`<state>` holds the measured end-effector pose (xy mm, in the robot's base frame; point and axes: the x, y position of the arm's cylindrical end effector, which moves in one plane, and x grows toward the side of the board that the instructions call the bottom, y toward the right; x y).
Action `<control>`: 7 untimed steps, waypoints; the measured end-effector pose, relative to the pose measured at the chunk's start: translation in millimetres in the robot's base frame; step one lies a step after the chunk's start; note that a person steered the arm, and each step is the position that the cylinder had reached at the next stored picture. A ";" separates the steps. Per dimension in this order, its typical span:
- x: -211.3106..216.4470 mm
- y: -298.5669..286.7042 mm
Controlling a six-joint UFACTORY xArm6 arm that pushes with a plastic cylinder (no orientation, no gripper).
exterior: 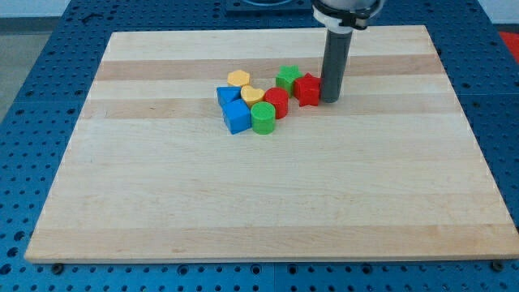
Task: Slide the red star along with the green star closer to the red circle
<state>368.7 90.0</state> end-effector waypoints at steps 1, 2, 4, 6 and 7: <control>-0.4 -6.5; -1.4 -0.9; -34.3 -4.6; -35.3 -14.2; -34.8 -19.9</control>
